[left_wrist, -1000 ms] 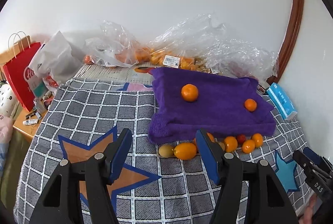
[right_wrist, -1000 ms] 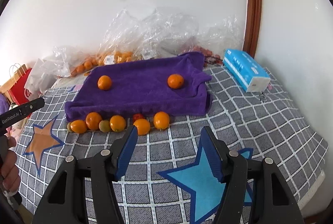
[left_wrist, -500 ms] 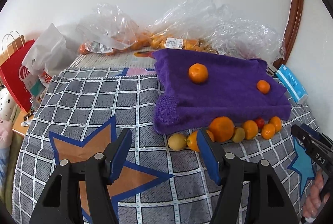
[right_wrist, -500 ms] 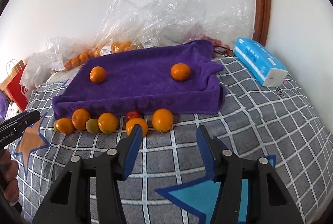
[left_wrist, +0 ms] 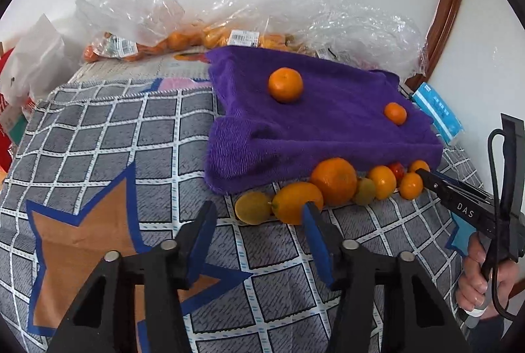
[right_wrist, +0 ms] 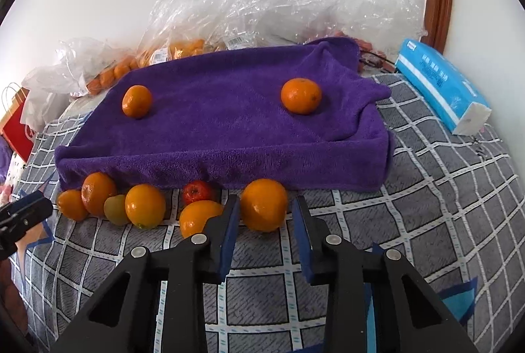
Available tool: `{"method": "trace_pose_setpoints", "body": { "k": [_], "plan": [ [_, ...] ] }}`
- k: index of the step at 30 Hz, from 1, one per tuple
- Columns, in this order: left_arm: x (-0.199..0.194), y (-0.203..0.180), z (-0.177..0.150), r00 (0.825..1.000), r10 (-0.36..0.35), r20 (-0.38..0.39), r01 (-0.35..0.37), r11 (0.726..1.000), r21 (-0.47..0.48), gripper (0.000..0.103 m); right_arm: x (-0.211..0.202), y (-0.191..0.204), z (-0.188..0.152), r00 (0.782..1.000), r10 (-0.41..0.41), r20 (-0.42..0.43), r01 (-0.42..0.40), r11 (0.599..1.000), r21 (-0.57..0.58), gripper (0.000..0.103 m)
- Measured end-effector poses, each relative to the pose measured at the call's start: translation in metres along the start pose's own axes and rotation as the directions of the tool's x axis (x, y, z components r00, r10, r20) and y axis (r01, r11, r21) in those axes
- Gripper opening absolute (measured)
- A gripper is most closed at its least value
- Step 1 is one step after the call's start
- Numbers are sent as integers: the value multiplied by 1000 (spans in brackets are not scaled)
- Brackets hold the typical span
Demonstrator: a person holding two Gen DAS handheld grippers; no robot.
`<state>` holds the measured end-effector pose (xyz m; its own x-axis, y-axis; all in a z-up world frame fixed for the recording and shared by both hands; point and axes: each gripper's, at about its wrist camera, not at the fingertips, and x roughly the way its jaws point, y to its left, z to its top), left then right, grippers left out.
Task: Organize fruits
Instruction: 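Grasp a small yellow-green fruit with the left tool while the right tool approaches an orange, then close the right tool on an orange in the row while the left tool holds its fruit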
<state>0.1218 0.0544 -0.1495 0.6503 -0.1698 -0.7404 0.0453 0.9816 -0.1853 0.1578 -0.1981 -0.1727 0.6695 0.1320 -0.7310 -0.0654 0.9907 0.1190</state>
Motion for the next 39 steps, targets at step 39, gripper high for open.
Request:
{"method": "trace_pose_setpoints", "body": {
  "k": [39],
  "plan": [
    [10, 8, -9, 998, 9, -55, -9, 1000, -16, 26, -4, -5, -8, 999, 3, 37, -3, 1000, -17, 31]
  ]
}}
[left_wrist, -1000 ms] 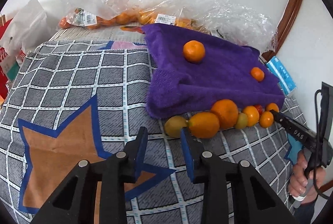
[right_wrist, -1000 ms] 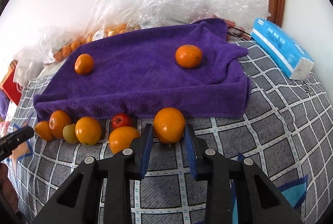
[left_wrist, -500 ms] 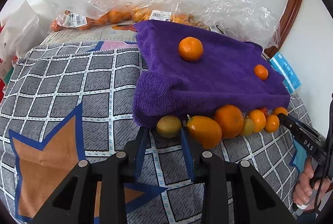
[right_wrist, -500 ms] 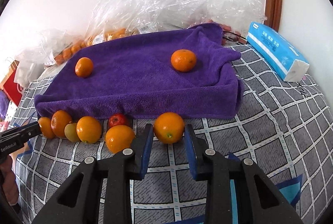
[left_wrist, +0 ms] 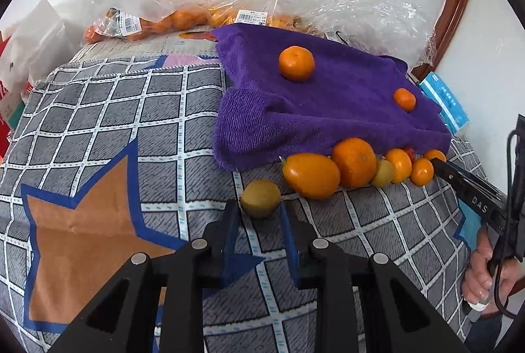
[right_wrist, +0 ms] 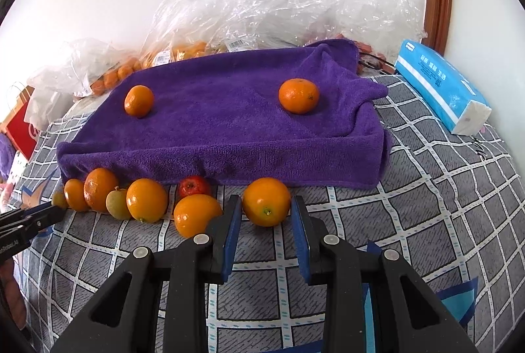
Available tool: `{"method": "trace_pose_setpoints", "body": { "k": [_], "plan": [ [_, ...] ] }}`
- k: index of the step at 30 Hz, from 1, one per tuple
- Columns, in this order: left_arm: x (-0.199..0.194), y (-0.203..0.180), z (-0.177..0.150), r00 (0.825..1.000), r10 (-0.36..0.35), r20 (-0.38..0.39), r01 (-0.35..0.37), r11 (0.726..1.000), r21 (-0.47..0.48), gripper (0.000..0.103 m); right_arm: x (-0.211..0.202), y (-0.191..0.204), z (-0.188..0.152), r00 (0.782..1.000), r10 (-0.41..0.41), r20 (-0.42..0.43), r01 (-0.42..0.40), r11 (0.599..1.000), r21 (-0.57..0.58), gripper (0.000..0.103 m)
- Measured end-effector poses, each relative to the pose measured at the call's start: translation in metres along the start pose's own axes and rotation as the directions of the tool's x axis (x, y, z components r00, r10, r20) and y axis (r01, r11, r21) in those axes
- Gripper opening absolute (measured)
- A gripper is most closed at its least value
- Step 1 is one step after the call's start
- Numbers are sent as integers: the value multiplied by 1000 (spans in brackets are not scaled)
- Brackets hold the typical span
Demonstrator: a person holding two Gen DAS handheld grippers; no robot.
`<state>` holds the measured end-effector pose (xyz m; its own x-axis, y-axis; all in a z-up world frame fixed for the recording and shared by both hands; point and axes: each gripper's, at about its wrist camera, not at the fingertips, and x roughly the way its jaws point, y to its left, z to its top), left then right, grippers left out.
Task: Organize fruits
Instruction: 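Close the right tool on an orange in the row while the left tool holds its fruit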
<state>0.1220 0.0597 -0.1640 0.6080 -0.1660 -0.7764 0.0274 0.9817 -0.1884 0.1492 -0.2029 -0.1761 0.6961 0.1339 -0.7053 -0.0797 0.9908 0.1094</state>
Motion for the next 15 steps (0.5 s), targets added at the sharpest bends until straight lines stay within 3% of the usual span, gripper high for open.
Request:
{"method": "trace_pose_setpoints", "body": {
  "k": [4, 6, 8, 15],
  "plan": [
    [6, -7, 6, 1000, 20, 19, -20, 1000, -2, 38, 0, 0, 0, 1000, 2, 0, -2, 1000, 2, 31],
    [9, -11, 5, 998, 51, 42, -52, 999, 10, 37, -1, -1, 0, 1000, 3, 0, -3, 1000, 2, 31],
    [10, -13, 4, 996, 78, 51, -80, 997, 20, 24, -1, -1, 0, 1000, 3, 0, -3, 1000, 2, 31],
    [5, 0, 4, 997, -6, 70, 9, 999, -45, 24, -3, -1, -2, 1000, 1, 12, -1, 1000, 6, 30]
  ]
}}
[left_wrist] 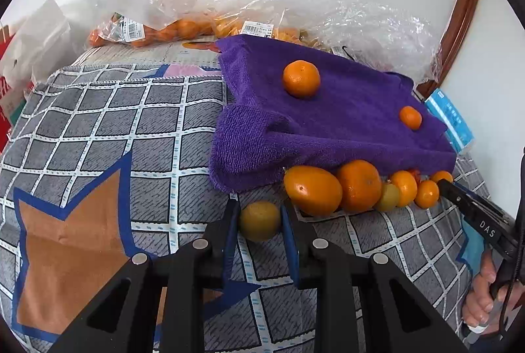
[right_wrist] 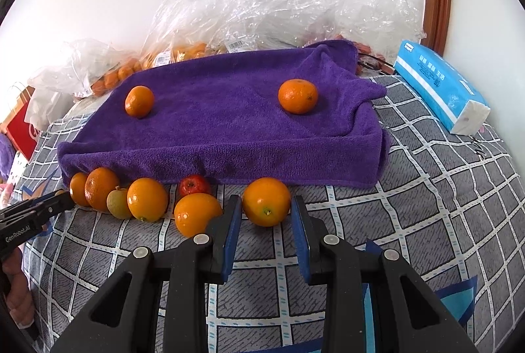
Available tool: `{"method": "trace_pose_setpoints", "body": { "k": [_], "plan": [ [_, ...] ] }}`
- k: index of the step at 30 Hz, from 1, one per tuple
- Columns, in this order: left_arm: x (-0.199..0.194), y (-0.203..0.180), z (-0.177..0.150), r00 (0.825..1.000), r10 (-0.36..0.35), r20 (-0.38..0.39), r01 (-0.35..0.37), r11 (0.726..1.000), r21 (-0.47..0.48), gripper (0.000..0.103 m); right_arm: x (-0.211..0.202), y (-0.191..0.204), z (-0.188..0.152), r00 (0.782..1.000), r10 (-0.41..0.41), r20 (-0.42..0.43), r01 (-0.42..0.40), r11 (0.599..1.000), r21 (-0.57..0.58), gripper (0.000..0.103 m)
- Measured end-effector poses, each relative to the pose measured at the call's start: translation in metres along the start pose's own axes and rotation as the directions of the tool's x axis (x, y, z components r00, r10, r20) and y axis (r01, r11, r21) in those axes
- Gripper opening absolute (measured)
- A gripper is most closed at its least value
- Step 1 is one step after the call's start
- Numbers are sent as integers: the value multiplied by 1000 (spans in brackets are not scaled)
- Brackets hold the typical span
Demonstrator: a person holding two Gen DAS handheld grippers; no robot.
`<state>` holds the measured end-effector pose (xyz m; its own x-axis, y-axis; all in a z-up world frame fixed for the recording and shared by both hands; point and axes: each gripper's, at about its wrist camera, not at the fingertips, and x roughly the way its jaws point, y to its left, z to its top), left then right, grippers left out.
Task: Organize fruits
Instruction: 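Close the right tool on an orange in the row while the left tool holds its fruit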
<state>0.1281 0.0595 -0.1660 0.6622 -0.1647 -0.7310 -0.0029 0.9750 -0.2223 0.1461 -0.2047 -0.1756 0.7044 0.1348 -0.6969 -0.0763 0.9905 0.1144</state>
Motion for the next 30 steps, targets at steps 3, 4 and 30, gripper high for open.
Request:
{"method": "trace_pose_setpoints", "body": {
  "k": [3, 4, 30],
  "plan": [
    [-4, 6, -1, 999, -29, 25, 30, 999, -35, 24, -4, -1, -1, 1000, 6, 19, -6, 1000, 9, 30],
    [-6, 7, -1, 999, -33, 36, 34, 998, -44, 24, -5, -1, -1, 1000, 10, 26, -11, 1000, 11, 30],
    [-21, 0, -4, 993, -48, 110, 49, 999, -5, 24, -11, 0, -3, 999, 21, 38, -21, 1000, 4, 32]
  ]
}}
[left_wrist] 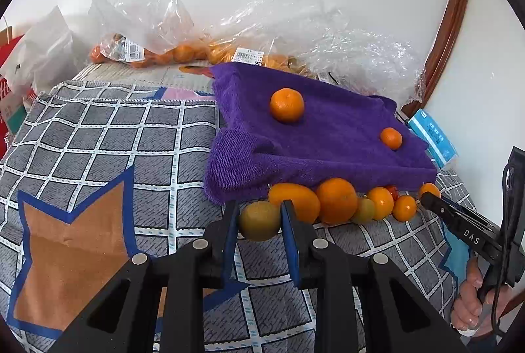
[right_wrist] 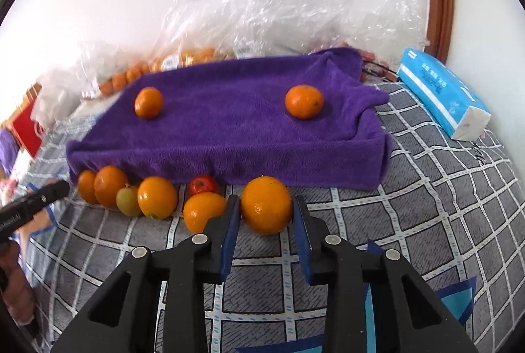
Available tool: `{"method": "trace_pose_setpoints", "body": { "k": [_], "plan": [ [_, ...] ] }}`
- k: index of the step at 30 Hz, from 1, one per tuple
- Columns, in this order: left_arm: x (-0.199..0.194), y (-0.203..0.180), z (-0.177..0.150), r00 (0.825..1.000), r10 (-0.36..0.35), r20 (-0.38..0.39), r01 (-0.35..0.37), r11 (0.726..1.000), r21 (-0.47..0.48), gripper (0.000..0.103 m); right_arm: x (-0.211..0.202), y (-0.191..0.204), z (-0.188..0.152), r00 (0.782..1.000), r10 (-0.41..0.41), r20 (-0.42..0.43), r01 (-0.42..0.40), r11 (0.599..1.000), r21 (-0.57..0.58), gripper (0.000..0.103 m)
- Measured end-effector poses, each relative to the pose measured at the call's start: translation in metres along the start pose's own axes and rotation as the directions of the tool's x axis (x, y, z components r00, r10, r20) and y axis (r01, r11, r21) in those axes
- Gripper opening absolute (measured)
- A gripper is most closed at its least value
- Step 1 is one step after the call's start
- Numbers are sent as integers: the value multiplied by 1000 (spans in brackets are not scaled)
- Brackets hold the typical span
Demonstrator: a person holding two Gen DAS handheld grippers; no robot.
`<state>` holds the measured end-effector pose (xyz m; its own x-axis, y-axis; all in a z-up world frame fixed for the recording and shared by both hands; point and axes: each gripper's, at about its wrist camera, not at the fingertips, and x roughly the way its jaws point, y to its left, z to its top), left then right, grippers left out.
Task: Organize fruits
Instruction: 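Close the right tool on an orange in the row while the left tool holds its fruit, then carry the yellow-green fruit over the towel with the left tool while the right tool carries its orange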
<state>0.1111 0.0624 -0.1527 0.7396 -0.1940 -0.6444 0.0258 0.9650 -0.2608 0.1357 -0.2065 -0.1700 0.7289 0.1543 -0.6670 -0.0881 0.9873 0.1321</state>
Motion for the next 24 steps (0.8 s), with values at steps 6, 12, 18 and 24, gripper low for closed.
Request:
{"method": "trace_pose_setpoints", "body": {
  "k": [6, 12, 18, 24],
  "plan": [
    [-7, 2, -5, 999, 22, -34, -24, 999, -42, 24, -5, -5, -1, 1000, -18, -6, 18, 999, 37, 32],
    [-33, -11, 15, 1000, 21, -9, -21, 1000, -15, 24, -16, -1, 9, 1000, -6, -1, 6, 1000, 28, 32],
    [-39, -29, 53, 998, 40, 57, -41, 999, 20, 24, -34, 6, 45, 997, -8, 77, 8, 1000, 2, 32],
    [-24, -36, 87, 995, 39, 96, -38, 999, -16, 24, -33, 8, 78, 992, -16, 128, 19, 1000, -18, 32]
  ]
}}
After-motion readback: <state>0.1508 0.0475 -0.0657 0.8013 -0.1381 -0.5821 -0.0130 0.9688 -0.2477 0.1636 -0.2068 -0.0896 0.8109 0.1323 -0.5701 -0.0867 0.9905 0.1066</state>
